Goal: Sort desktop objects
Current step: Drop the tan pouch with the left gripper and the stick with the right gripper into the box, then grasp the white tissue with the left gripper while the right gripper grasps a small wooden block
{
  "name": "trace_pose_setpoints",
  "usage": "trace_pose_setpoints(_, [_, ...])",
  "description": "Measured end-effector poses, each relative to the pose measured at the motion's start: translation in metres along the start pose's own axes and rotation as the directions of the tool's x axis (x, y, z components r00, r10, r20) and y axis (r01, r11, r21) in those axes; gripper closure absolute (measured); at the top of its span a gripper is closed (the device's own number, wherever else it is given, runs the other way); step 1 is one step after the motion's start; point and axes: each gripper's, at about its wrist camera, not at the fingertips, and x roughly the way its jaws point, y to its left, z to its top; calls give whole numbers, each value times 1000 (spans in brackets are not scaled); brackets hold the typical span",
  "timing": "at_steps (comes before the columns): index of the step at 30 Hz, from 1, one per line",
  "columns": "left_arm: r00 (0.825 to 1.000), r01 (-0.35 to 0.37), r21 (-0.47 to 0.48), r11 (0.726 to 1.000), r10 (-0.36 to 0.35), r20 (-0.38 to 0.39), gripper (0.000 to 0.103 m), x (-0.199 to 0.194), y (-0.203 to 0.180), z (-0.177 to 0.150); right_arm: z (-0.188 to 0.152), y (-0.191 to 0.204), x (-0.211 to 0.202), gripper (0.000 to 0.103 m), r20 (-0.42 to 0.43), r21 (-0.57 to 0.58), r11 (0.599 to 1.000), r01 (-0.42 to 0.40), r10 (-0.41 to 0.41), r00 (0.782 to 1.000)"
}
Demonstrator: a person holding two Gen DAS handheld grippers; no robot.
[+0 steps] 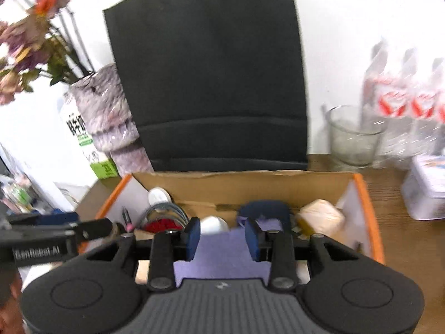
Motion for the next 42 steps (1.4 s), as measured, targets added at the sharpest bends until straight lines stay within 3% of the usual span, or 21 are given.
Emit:
trace_pose_setpoints(4, [999, 12, -10, 1000, -12, 31, 20, -35, -3, -29, -31, 8, -49, 54, 40, -58, 998, 25, -23, 999])
trace_pose_setpoints(8, [998, 46, -31, 998, -45, 39, 16, -66, -12, -71, -73, 17, -87, 51, 69, -105, 993, 56, -48, 996])
trace_pose_setpoints(10, [998, 52, -35, 998, -50, 47, 14, -80, -18, -96, -97, 19, -102, 44, 68, -99, 993, 59, -52, 996])
trace_pose_setpoints(16, [992, 52, -21, 998, -50, 120, 3, -122, -32, -180, -170, 23, -138, 42, 75, -81, 993, 86, -80, 994])
trace_pose_setpoints(21, [989, 60, 9, 998, -60, 132, 2, -147, -37, -240, -226, 30, -164, 41, 100, -106, 981, 161, -151, 984])
trace_pose_setpoints(25, [986, 87, 7, 996, -87, 141, 2, -162, -40, -279, -261, 31, -185, 35, 116, -93, 983, 156, -145, 983])
trace_pose_setpoints(28, [980, 60, 79, 995, -74, 183, 1, -172, -50, -300, -284, 32, -198, 26, 135, -102, 980, 169, -155, 979])
trace_pose_setpoints(31, [978, 19, 130, 991, -46, 205, 0, -175, -55, -310, -298, 32, -203, 25, 128, -100, 979, 178, -165, 978])
trace_pose_setpoints(39, [991, 73, 36, 997, -77, 113, 0, -160, -39, -311, -309, 31, -207, 15, 160, -80, 979, 186, -172, 972])
trace_pose_setpoints(42, [988, 93, 70, 993, -101, 120, 0, -162, -43, -313, -308, 29, -206, 15, 145, -78, 980, 183, -170, 975])
